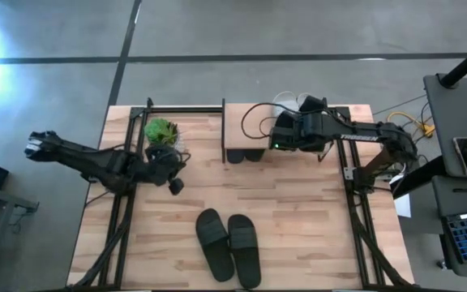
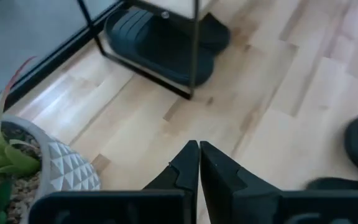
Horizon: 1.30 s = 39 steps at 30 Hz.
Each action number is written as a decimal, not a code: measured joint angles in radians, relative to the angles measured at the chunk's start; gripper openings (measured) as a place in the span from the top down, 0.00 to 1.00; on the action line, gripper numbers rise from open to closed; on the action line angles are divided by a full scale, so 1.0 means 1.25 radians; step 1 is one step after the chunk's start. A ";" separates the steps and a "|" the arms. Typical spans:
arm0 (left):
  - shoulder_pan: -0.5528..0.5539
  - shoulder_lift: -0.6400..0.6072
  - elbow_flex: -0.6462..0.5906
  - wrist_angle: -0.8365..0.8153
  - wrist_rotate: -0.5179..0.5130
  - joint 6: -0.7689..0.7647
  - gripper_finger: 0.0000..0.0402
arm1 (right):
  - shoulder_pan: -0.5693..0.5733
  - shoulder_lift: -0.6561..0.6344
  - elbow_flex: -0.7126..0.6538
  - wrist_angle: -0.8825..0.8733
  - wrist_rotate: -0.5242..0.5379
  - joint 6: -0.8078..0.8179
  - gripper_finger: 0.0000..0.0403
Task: Pick and place slides into the shelf
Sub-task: Put the black slipper under the shelf
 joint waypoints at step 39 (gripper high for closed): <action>0.237 0.093 0.000 0.153 0.246 0.104 1.00 | 0.037 -0.001 0.004 0.164 -0.351 0.024 0.35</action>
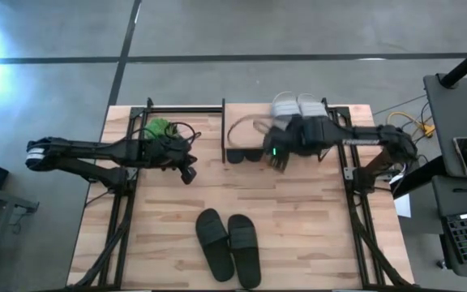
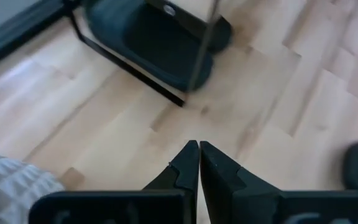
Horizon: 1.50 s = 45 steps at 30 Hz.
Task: Pick and place slides into the shelf
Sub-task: Put the black slipper under the shelf
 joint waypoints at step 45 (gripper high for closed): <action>-0.126 -0.131 0.000 -0.218 0.033 0.074 1.00 | 0.560 0.726 0.618 -0.133 0.035 0.554 0.39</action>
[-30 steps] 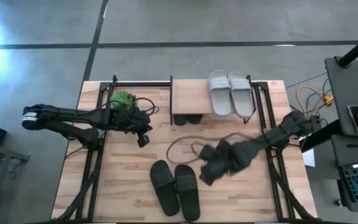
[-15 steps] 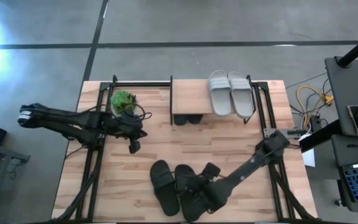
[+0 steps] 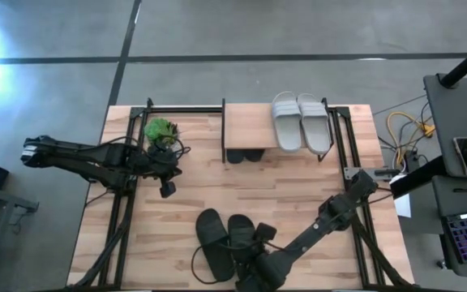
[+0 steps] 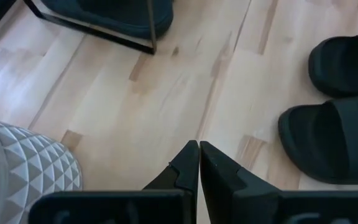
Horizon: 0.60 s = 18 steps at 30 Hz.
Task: Pick and place slides into the shelf
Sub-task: Put the black slipper under the shelf
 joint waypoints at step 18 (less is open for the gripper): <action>0.000 0.056 0.000 0.000 -0.006 0.002 1.00 | -0.025 0.065 -0.004 0.008 0.080 -0.067 0.50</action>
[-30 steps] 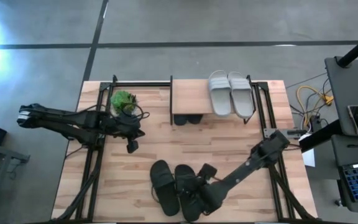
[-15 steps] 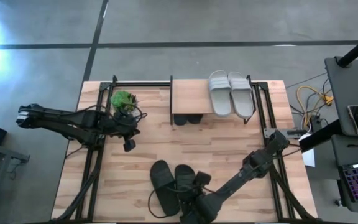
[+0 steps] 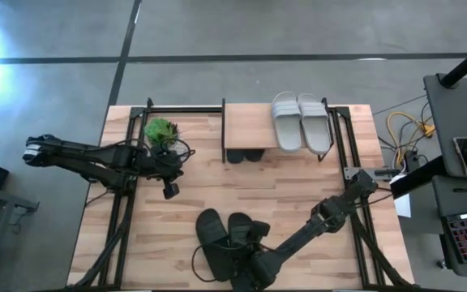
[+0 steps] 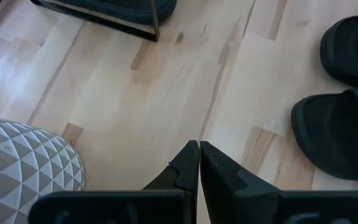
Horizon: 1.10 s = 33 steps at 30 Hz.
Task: Pick and place slides into the shelf
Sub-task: Put the black slipper under the shelf
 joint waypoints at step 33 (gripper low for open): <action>0.000 0.010 0.000 0.039 0.014 0.071 1.00 | 0.058 -0.252 -0.296 0.048 -0.376 0.557 0.97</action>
